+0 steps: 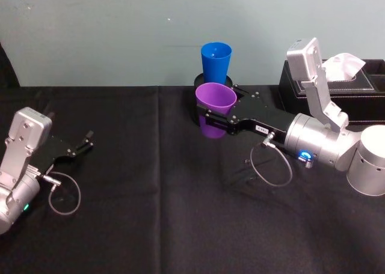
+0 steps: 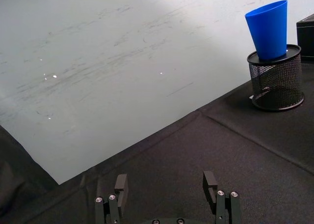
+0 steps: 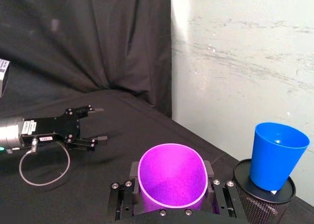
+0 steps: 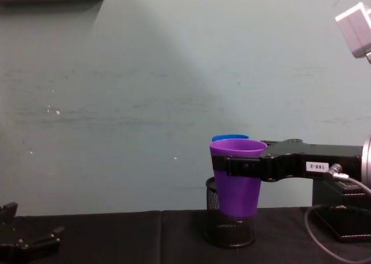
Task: Pick up one cup with a gripper and tap it against the other cup.
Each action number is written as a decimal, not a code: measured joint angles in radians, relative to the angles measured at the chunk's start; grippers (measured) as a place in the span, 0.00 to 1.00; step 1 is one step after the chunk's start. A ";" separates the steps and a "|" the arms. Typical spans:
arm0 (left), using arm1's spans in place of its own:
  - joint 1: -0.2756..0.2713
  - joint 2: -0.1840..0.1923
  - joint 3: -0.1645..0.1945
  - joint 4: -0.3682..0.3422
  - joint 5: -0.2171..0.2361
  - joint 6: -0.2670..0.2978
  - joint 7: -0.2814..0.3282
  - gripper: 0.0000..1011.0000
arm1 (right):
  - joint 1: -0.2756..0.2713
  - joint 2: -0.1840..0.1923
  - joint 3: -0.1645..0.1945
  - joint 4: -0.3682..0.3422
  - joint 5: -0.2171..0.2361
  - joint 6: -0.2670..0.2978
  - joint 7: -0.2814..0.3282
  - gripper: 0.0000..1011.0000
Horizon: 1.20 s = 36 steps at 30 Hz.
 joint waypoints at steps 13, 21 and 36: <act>0.000 0.000 0.000 0.000 0.000 0.000 0.000 0.99 | 0.000 0.000 0.000 0.000 0.000 0.000 0.000 0.72; 0.000 0.000 0.000 0.000 0.000 0.000 0.000 0.99 | 0.000 0.000 0.000 0.000 0.000 0.000 0.000 0.72; 0.000 0.000 0.000 0.000 0.000 0.000 0.000 0.99 | 0.000 0.000 0.000 0.000 0.000 0.000 0.000 0.72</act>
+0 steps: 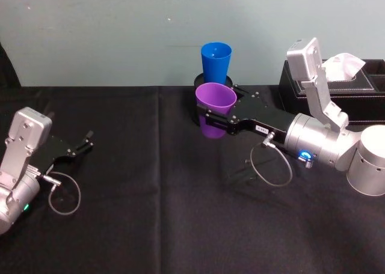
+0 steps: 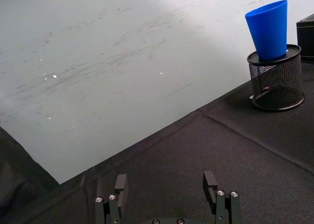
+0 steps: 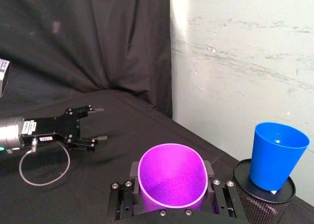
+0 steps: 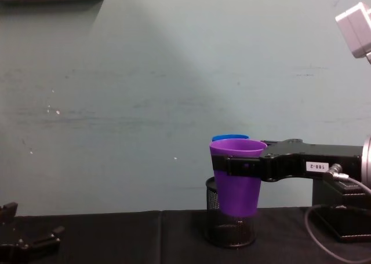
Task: Pick up one cup with a gripper and tap it against the other cup.
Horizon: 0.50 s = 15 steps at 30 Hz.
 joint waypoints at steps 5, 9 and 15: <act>0.000 0.000 0.000 0.000 0.000 0.000 0.000 0.99 | 0.000 0.000 0.000 0.000 0.000 0.000 0.000 0.72; 0.000 0.000 0.000 0.000 0.000 0.000 0.000 0.99 | 0.000 0.000 0.000 0.000 0.000 0.000 0.000 0.72; 0.000 0.000 0.000 0.000 0.000 0.000 0.000 0.99 | 0.000 0.000 0.000 0.000 0.000 0.000 0.000 0.72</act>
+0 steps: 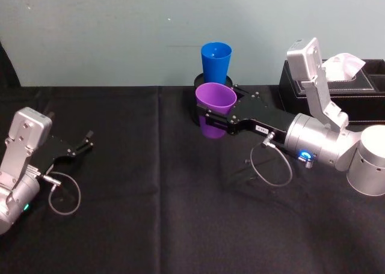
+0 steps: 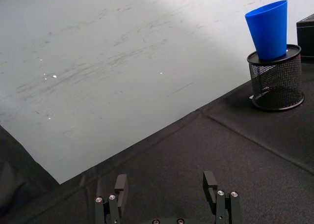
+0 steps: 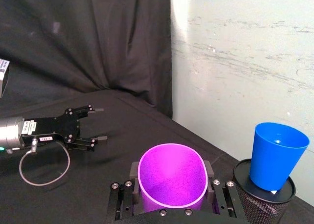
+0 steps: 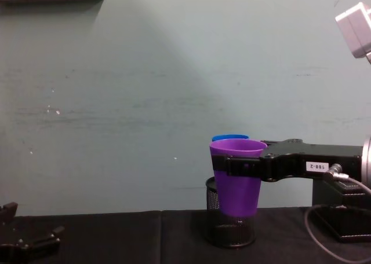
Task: Pick up one cup with a gripper and tap it against the other cup.
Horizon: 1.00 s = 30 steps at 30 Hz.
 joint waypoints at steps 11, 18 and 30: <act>0.000 0.000 0.000 0.000 0.000 0.000 0.000 0.99 | 0.000 0.000 0.000 0.000 0.000 0.000 0.000 0.72; 0.000 0.000 0.000 0.000 0.000 0.000 0.000 0.99 | 0.000 0.000 -0.003 0.003 0.001 -0.003 0.000 0.72; 0.000 0.000 0.000 0.000 0.000 0.000 0.000 0.99 | 0.002 -0.005 -0.010 0.018 0.006 -0.011 -0.010 0.72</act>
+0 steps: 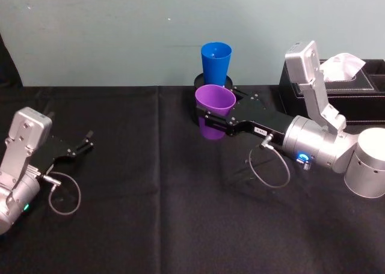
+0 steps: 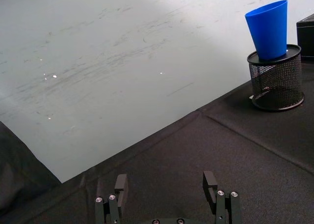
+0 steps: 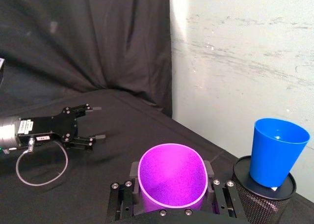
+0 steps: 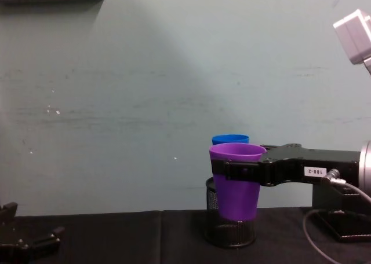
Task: Pick up one cup with a gripper and tap it against the other cup.
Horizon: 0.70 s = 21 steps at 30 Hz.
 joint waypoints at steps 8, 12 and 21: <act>0.000 0.000 0.000 0.000 0.000 0.000 0.000 0.99 | 0.034 -0.029 -0.003 0.074 -0.012 -0.014 -0.016 0.72; 0.000 0.000 0.000 0.000 0.000 0.000 0.000 0.99 | 0.073 -0.061 -0.007 0.163 -0.029 -0.028 -0.019 0.72; 0.000 0.000 0.000 0.000 0.000 0.000 0.000 0.99 | 0.170 -0.131 -0.009 0.346 -0.063 -0.085 -0.007 0.72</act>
